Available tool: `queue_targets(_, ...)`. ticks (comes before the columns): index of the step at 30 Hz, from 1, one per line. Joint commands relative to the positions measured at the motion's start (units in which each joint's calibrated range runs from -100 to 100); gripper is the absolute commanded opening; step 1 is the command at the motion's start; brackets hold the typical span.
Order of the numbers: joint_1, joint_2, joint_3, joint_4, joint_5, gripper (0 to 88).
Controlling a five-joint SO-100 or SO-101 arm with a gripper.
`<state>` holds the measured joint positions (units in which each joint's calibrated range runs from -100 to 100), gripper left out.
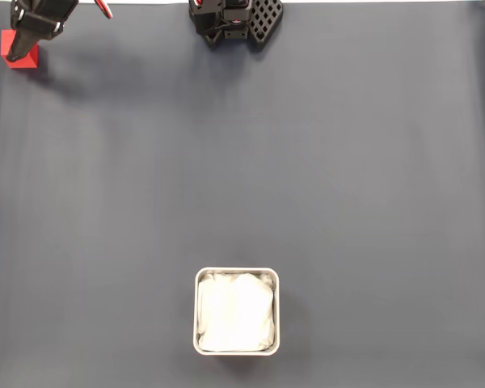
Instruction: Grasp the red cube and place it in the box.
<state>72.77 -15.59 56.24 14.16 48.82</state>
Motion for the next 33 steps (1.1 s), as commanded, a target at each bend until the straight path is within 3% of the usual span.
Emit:
queue_targets(1, -0.47, -1.05, 0.06, 0.51, 0.73, 4.1)
queue_targets(15, -1.54, -2.61, -1.22, 2.64, 0.34, 4.1)
queue_targets(33, -11.84, -13.53, -10.71, 19.94, -1.81, 3.9)
